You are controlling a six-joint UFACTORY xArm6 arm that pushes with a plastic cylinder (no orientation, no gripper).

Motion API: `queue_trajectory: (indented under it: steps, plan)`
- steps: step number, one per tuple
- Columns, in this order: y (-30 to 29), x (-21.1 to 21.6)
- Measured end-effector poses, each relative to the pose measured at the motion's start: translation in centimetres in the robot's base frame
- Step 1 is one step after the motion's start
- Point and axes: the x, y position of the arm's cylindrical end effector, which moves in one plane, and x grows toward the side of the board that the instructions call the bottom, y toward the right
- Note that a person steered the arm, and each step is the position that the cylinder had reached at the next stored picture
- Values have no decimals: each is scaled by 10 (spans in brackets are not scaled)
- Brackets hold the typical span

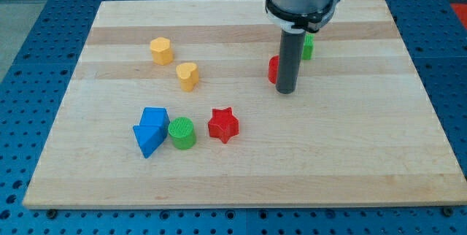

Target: Move your arm to the left of the red circle

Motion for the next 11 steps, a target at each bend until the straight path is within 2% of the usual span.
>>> queue_trajectory:
  steps: [2, 5, 7, 10, 11]
  plan:
    - [-19, 0]
    - [-115, 5]
    - [-119, -31]
    - [-72, -36]
    - [-71, -55]
